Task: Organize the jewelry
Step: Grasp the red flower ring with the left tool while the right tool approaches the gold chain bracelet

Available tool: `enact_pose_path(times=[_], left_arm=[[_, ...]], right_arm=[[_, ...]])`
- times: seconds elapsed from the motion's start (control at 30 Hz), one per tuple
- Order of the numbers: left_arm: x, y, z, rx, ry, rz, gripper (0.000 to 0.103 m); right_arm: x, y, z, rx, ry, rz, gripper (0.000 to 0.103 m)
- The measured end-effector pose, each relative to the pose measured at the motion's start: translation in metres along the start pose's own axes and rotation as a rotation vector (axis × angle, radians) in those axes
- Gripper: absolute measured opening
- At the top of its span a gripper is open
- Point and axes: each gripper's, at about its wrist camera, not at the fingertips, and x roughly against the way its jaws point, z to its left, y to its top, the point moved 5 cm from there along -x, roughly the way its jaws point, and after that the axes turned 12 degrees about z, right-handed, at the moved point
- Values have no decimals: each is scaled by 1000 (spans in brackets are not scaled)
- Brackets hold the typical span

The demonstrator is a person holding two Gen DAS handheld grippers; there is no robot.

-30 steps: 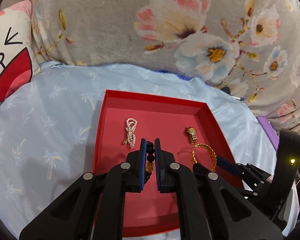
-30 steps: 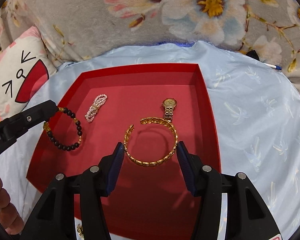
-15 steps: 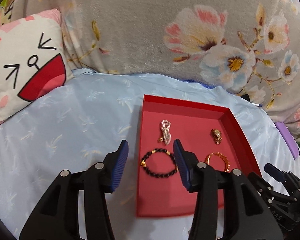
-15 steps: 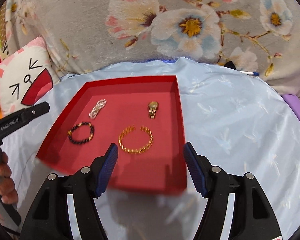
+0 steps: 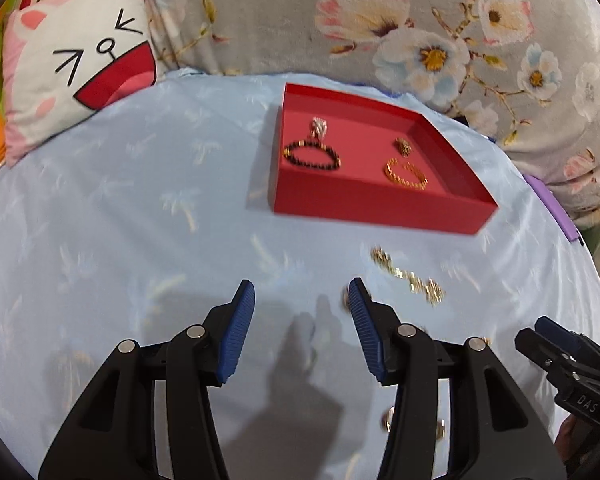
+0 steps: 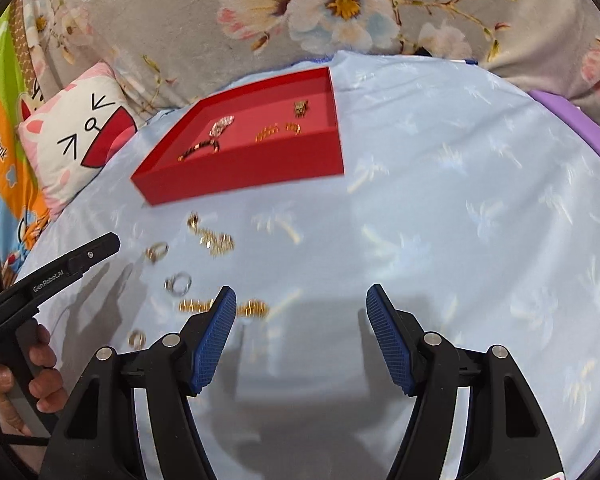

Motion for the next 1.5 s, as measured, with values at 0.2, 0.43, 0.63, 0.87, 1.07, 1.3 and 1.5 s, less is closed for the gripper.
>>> enact_pose_path(times=[0.2,0.43,0.63,0.87,1.07,1.3,1.5], left_arm=[[8,-36,-10,-29,-5,15,47],[11,-48,-14,-38,-1,10,49],[9,-48,-12,-25,-20,24,52],[3,-36,-15,-37,-27,28,52],[-16,-9,-27,-90,-30,47,50],[-32,0,-33,-130,-40,74,33],[-37,2,-40,-154,-57,88,23]], right_arm=[[2,-31,9,22,8,27,66],[2,-38,23,62,20,34,62],[-4,-31,32,85,39,44,59],[-12,-20,37,93,46,51,57],[-11,-21,33,67,56,48,57],[-11,-21,32,64,62,48,57],[-11,-21,33,63,63,48,57]])
